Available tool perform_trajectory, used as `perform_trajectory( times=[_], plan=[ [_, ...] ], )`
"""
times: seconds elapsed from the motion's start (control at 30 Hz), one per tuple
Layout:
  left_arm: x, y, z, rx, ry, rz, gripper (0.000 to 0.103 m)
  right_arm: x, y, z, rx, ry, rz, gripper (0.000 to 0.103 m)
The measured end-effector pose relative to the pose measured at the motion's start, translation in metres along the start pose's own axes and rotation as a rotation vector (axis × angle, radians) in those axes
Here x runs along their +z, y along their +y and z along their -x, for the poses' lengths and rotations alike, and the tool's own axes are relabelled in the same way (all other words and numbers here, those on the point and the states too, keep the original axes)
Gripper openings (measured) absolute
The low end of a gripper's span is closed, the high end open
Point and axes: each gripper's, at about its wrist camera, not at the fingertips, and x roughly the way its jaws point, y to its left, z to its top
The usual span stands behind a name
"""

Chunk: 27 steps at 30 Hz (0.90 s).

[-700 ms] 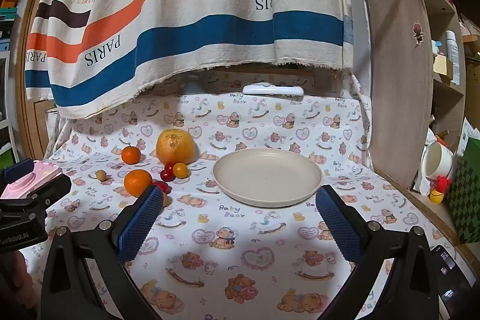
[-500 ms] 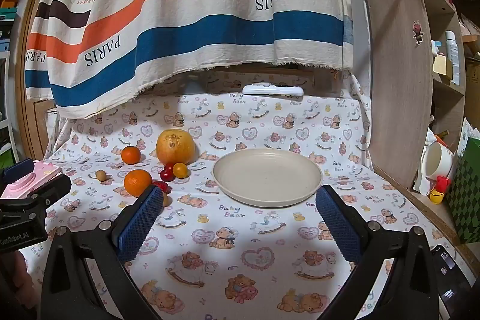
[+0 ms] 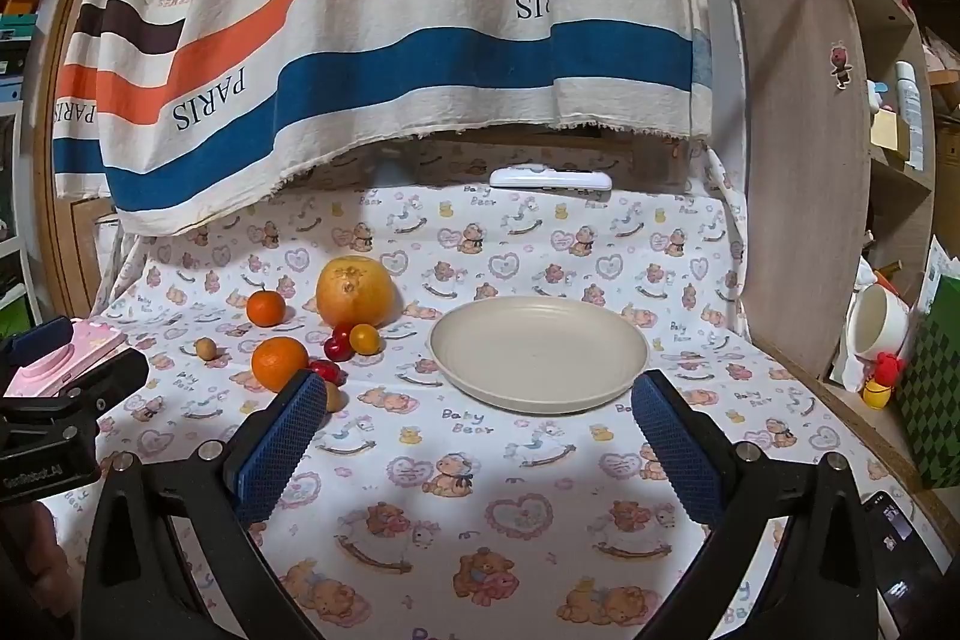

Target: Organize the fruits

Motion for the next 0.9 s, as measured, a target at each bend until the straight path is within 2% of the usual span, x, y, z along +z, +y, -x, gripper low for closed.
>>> perform_trajectory(
  times=[0.9],
  plan=[
    [0.0001,0.0003,0.0018,-0.022,-0.009,-0.004,0.103,0.0000,0.0029,0.0001,0.005,-0.002,0.001,0.102]
  ],
)
